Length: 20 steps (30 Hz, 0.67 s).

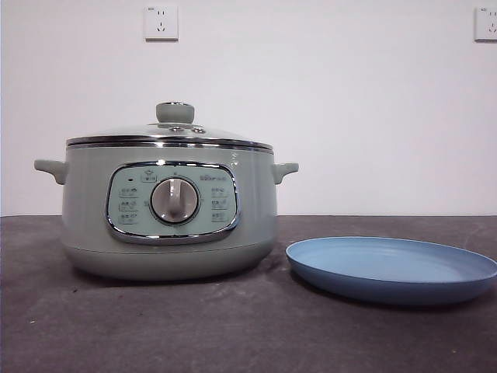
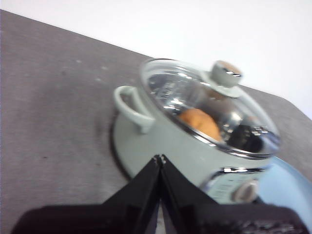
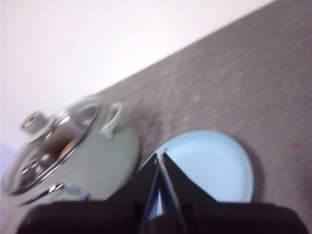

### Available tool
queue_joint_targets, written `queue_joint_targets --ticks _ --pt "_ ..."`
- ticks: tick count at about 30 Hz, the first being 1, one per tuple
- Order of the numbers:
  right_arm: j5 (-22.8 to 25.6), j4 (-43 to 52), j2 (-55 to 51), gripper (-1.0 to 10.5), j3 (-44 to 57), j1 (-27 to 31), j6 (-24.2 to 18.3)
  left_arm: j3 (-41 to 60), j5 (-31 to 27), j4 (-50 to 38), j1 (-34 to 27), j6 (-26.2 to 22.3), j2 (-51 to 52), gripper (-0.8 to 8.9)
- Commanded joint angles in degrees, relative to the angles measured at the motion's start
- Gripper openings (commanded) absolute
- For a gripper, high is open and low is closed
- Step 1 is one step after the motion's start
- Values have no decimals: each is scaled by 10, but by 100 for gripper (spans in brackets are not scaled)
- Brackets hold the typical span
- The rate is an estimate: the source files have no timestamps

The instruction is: Take the potato out from the steamer,put the potato on the plate,close the lid

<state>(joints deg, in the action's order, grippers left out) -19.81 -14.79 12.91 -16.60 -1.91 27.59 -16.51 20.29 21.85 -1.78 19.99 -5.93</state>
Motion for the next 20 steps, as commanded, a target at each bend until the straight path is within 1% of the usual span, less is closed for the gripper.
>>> queue_joint_targets --ticks 1,6,11,15,17,20 --pt "-31 -31 45 -12 -58 -2 -37 -33 28 10 -2 -16 -32 -8" --pt "-87 -147 143 -12 -185 -5 -131 -108 101 59 -2 -74 -114 -8" --pt "-116 -278 231 -12 -313 -23 -229 -185 160 129 -2 -143 -187 -8" --pt "-118 -367 280 -12 -394 -38 -290 -239 176 180 -1 -185 -231 -8" --pt "-118 -405 300 -12 -425 -46 -312 -266 177 206 0 -206 -249 -9" --pt "-117 -441 318 -11 -452 -57 -322 -294 178 233 2 -231 -263 -8"
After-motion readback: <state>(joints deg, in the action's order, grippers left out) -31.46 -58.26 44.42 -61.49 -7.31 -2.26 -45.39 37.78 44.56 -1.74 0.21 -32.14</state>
